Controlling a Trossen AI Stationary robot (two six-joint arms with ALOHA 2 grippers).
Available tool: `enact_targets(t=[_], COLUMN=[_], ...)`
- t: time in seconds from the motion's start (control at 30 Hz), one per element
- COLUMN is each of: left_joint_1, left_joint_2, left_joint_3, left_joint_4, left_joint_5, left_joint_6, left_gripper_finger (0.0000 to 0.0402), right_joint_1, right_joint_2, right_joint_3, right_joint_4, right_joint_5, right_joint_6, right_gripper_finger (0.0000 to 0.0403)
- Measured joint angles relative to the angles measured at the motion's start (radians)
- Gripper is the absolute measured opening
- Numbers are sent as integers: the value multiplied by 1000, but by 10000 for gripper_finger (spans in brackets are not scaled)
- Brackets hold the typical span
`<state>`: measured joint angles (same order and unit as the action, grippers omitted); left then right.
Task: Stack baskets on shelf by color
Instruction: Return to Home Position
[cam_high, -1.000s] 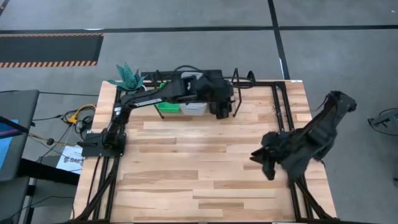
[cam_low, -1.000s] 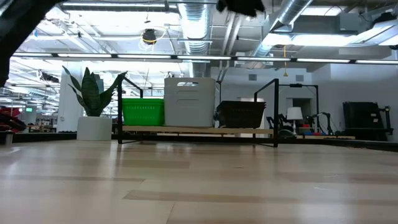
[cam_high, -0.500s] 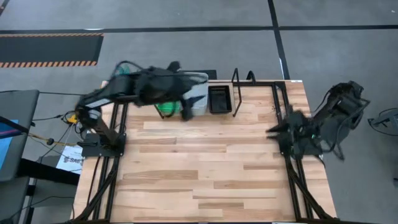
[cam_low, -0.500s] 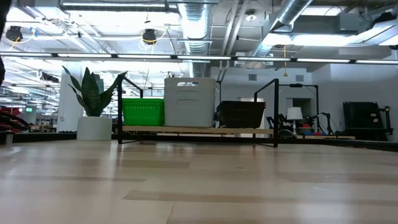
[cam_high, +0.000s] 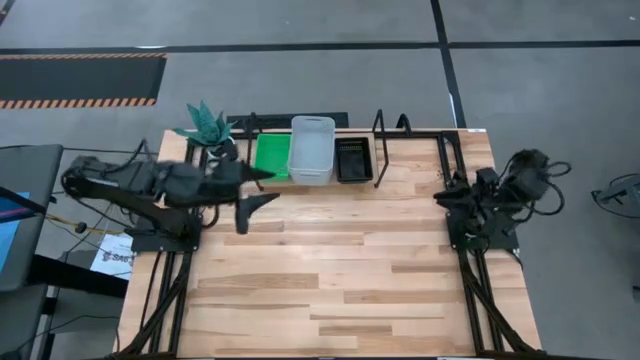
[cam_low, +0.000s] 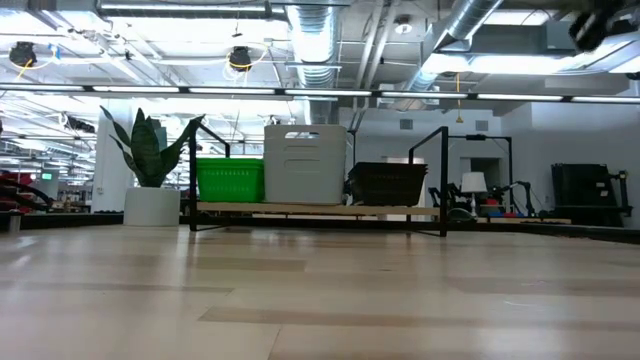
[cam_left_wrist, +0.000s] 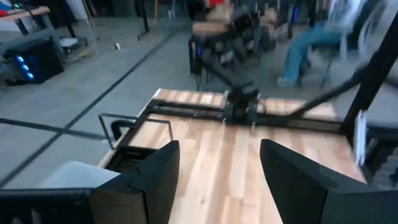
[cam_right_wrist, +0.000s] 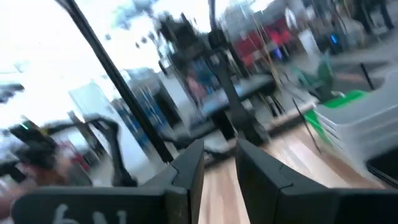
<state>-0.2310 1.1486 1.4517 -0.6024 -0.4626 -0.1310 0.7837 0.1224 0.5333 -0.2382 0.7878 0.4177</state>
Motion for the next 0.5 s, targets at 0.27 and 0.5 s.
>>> enact_targets(t=[0.27,0.5], left_joint_1=[-138,-220], left_joint_2=[-399,-683], left_joint_3=[-741,-1147], left_joint_4=[484,668], left_joint_5=[-98,-207], left_joint_6=[-220,-415], left_gripper_finger=[213,213], right_joint_1=[-17,-63], right_joint_2=[-118,-120], right_joint_3=[-297,-412], right_joint_4=[314,341], right_joint_5=[21,-7], right_joint_6=[-78,26], right_gripper_finger=[118,118])
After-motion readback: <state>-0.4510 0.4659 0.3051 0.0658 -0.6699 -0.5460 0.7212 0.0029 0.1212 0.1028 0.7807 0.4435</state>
